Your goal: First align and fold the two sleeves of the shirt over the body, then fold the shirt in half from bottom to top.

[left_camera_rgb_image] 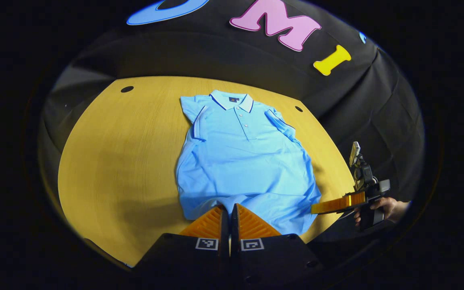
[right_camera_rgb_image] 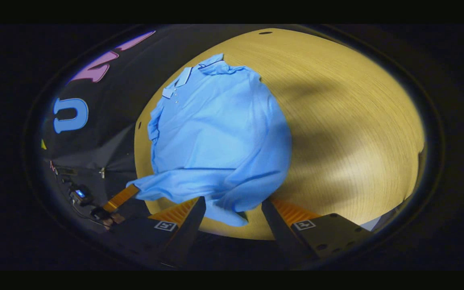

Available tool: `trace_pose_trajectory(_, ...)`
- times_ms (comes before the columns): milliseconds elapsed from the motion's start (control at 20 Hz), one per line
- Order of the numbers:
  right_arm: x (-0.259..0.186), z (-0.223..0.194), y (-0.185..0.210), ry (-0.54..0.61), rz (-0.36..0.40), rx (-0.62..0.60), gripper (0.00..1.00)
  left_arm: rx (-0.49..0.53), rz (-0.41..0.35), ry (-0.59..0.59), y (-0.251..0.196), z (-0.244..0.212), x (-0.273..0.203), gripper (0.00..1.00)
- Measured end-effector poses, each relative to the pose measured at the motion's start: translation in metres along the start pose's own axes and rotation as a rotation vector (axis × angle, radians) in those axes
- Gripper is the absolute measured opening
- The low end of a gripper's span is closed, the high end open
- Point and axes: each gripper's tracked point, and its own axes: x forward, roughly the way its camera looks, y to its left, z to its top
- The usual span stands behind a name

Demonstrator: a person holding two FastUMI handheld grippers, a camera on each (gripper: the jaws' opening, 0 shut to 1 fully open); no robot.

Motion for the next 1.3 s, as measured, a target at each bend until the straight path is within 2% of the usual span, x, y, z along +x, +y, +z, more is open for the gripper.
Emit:
trace_pose_trajectory(50,0.006,0.001,-0.008,-0.011,-0.034,-0.022,0.63,0.002,0.003,0.001,0.001,0.000,-0.001,0.06)
trace_pose_trajectory(100,0.007,0.003,-0.006,-0.017,-0.011,-0.008,0.38,0.002,0.003,0.001,0.001,-0.001,-0.002,0.11)
trace_pose_trajectory(150,0.014,0.001,-0.003,-0.008,0.005,0.037,0.13,0.000,0.002,0.000,0.001,-0.001,-0.003,0.11)
trace_pose_trajectory(200,0.013,0.000,0.000,0.016,0.032,0.069,0.07,-0.004,-0.002,-0.004,0.001,-0.001,-0.003,0.06)
trace_pose_trajectory(250,0.012,0.005,0.005,0.007,0.072,0.080,0.06,-0.007,-0.007,-0.007,0.000,0.001,-0.003,0.06)
trace_pose_trajectory(300,0.009,0.011,0.016,0.001,0.133,0.084,0.17,-0.011,-0.015,-0.011,-0.001,0.002,-0.003,0.06)
trace_pose_trajectory(350,0.003,0.019,0.028,-0.020,0.203,0.102,0.05,-0.017,-0.023,-0.020,-0.002,0.006,-0.004,0.06)
trace_pose_trajectory(400,-0.003,0.029,0.040,-0.036,0.263,0.114,0.11,-0.019,-0.027,-0.032,-0.001,0.010,-0.004,0.06)
trace_pose_trajectory(600,-0.009,0.085,0.071,-0.113,0.391,0.097,0.11,0.000,-0.028,-0.046,0.001,0.028,0.007,0.06)
trace_pose_trajectory(650,-0.006,0.102,0.079,-0.132,0.408,0.083,0.10,0.011,-0.029,-0.051,0.000,0.036,0.011,0.11)
trace_pose_trajectory(700,-0.005,0.119,0.088,-0.155,0.421,0.056,0.10,0.021,-0.025,-0.063,0.001,0.046,0.016,0.06)
trace_pose_trajectory(750,-0.008,0.137,0.101,-0.179,0.439,0.023,0.17,0.026,-0.023,-0.079,0.001,0.059,0.021,0.06)
trace_pose_trajectory(800,-0.012,0.155,0.115,-0.203,0.462,-0.009,0.10,0.024,-0.024,-0.104,0.000,0.076,0.024,0.06)
trace_pose_trajectory(950,-0.020,0.217,0.146,-0.280,0.473,-0.139,0.10,-0.008,-0.023,-0.207,0.003,0.143,0.042,0.06)
trace_pose_trajectory(1000,-0.021,0.239,0.155,-0.304,0.470,-0.171,0.02,-0.021,-0.007,-0.229,0.006,0.166,0.049,0.06)
trace_pose_trajectory(1050,-0.022,0.265,0.164,-0.331,0.469,-0.189,0.10,-0.013,0.036,-0.248,0.014,0.189,0.055,0.06)
trace_pose_trajectory(1200,-0.017,0.335,0.183,-0.399,0.455,-0.221,0.10,0.041,0.113,-0.326,0.027,0.261,0.086,0.06)
trace_pose_trajectory(1300,-0.001,0.375,0.185,-0.422,0.419,-0.231,0.11,-0.009,0.141,-0.342,0.037,0.293,0.111,0.06)
